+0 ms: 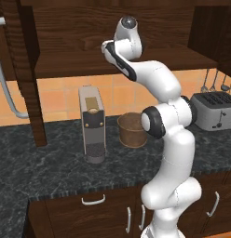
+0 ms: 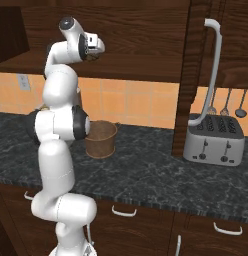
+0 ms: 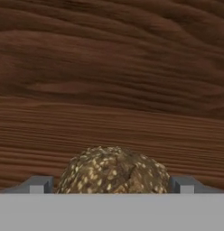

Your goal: Open the cabinet, pick up the bread from the cabinet and place it in the basket. Then move the basket to the dining counter.

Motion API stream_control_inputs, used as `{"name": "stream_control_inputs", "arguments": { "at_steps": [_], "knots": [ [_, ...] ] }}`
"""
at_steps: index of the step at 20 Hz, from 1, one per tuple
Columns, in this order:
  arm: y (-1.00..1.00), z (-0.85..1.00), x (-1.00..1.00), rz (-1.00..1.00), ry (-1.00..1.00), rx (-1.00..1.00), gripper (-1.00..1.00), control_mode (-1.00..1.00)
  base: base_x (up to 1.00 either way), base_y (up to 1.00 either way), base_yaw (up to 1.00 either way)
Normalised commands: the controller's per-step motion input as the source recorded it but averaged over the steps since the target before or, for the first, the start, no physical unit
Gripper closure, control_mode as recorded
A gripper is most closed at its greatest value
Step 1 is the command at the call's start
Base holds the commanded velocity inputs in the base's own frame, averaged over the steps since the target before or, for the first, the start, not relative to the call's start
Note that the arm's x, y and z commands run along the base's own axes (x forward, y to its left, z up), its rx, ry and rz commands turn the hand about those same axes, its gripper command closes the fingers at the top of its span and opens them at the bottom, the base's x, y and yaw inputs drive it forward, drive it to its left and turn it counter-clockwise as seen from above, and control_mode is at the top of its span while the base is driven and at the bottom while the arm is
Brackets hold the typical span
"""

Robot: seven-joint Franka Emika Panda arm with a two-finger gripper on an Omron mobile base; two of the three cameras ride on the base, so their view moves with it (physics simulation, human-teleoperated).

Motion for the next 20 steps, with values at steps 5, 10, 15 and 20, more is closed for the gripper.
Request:
{"name": "stream_control_inputs", "arguments": {
  "at_steps": [5, 10, 15, 20],
  "knots": [
    [-0.04, -0.49, 0.13, 0.00, 0.00, -0.11, -1.00, -1.00, 0.00, 0.00, 0.00],
    [-0.11, -0.44, 0.27, 0.00, -0.02, -0.07, -1.00, -1.00, 0.00, 0.00, 0.00],
    [0.00, -0.17, 0.00, 0.00, 0.00, 0.00, 1.00, -1.00, 0.00, 0.00, 0.00],
    [0.04, -0.10, 0.00, 0.00, -0.07, -0.01, 1.00, -1.00, 0.00, 0.00, 0.00]
  ]
}}
